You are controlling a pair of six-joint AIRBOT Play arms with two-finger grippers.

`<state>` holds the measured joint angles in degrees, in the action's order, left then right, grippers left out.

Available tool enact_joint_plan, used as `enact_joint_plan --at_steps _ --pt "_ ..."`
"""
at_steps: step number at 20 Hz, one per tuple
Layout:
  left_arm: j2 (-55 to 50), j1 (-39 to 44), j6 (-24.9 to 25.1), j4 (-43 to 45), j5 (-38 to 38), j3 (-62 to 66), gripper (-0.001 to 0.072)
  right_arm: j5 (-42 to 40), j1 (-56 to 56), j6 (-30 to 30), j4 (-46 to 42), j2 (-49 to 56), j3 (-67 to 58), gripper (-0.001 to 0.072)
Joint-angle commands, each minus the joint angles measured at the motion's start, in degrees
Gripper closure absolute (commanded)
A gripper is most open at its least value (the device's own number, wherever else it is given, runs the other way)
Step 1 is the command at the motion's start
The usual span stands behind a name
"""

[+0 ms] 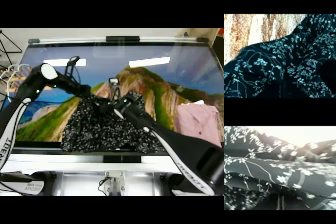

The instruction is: Fold the shirts.

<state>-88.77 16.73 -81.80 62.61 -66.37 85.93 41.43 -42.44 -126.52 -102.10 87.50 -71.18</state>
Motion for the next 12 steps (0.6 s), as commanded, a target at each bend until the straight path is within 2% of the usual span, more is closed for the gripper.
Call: enact_joint_plan --at_steps 1,3,5,7,9,12 --pt "0.0 0.0 1.2 -0.3 -0.4 0.0 0.0656 6.7 0.3 4.7 -5.3 -4.5 -0.2 0.0652" --pt "0.1 -0.1 1.3 -0.3 -1.0 0.2 0.0656 8.1 1.1 10.4 -2.1 -8.0 -0.2 0.0653" --pt "0.3 0.0 5.0 -0.3 -3.1 1.0 0.0655 8.5 2.4 17.0 2.9 -12.7 -0.2 0.0653" --pt "0.5 -0.1 8.5 -0.3 -8.3 4.0 0.0655 9.4 5.3 22.9 8.7 -18.6 -0.2 0.0654" --pt "1.2 0.0 9.4 -1.0 -12.3 7.7 0.0656 12.6 10.5 29.1 17.6 -24.1 -0.2 0.0654" --pt "2.0 0.1 9.4 -9.8 -12.7 12.0 0.0655 20.8 19.6 39.3 33.8 -27.7 -0.2 0.0655"
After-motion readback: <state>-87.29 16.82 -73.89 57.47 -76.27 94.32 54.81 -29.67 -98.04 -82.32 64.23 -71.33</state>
